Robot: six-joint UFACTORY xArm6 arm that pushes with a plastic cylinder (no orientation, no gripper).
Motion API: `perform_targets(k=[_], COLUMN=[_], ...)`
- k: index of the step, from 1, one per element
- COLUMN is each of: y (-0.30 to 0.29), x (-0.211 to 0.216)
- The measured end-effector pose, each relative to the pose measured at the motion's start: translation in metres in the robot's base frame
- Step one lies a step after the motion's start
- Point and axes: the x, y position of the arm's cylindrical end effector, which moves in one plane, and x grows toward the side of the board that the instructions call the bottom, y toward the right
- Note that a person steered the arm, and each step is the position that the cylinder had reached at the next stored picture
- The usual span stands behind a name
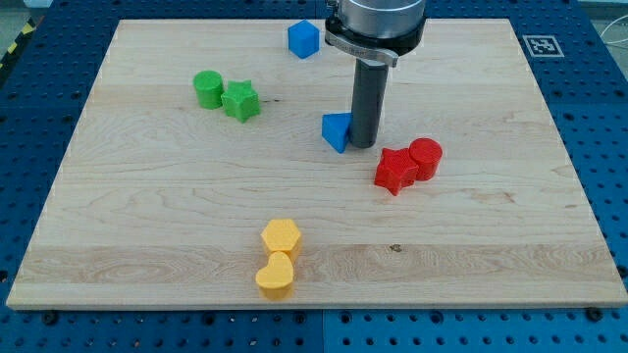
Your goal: Slide the blue triangle towards top center
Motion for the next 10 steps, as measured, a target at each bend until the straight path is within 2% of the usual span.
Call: perform_targets(k=[2, 4, 10], y=[0.006, -0.013, -0.021], x=[0.054, 0.057, -0.091])
